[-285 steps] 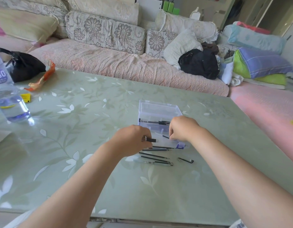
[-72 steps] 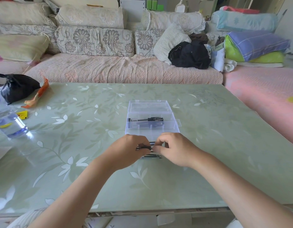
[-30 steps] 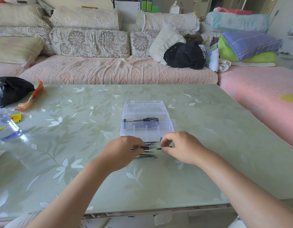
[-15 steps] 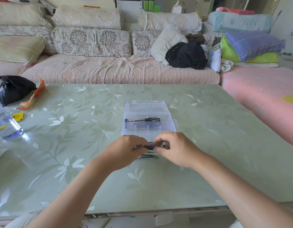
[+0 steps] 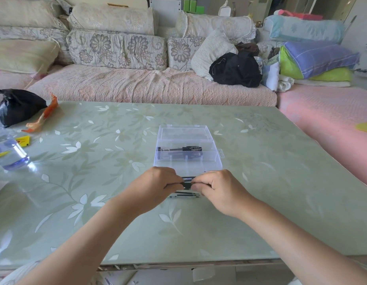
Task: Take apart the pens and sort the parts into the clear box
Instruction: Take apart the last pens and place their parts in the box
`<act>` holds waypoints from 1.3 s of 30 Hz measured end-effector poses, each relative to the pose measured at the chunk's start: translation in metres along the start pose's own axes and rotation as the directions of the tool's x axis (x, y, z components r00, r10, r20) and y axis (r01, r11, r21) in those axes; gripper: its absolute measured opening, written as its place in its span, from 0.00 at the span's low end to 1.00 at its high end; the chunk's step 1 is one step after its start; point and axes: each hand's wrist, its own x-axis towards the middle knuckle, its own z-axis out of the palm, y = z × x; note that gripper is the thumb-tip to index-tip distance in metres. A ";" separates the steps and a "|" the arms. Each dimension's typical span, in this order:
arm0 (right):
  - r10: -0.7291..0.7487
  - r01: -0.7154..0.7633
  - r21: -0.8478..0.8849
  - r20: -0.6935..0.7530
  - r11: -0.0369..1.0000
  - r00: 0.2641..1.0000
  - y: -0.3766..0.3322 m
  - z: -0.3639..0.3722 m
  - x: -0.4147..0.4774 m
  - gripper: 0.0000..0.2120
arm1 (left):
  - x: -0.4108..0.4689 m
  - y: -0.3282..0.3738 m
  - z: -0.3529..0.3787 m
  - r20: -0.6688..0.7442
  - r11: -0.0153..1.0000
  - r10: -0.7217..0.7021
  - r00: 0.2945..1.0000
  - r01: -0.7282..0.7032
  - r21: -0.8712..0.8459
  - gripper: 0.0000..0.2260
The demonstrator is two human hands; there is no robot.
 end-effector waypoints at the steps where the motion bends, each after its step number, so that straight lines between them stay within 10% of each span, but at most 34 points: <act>1: 0.046 -0.048 0.070 0.024 0.996 0.999 -0.001 -0.001 -0.001 0.11 | 0.000 0.001 0.001 -0.011 1.000 0.026 1.000 -0.025 0.014 0.09; 5: 0.168 -0.179 0.198 0.067 0.964 0.983 -0.001 -0.003 -0.001 0.15 | 0.006 -0.002 0.003 -0.044 0.996 0.079 0.996 -0.077 0.046 0.08; 10: 0.112 -0.117 -0.156 -0.041 0.981 0.993 0.000 -0.003 0.011 0.09 | 0.020 -0.001 0.003 -0.088 0.993 0.055 0.995 -0.045 0.107 0.06; 22: 0.121 -0.242 -0.299 -0.370 0.923 0.921 0.011 -0.011 0.074 0.06 | 0.037 -0.049 -0.016 -0.423 0.988 -0.062 0.904 0.114 0.100 0.14; 39: 0.066 -0.152 -0.703 -0.148 0.695 0.987 0.031 0.000 0.149 0.10 | 0.040 -0.061 -0.002 -0.142 0.979 -0.142 0.980 0.160 0.128 0.14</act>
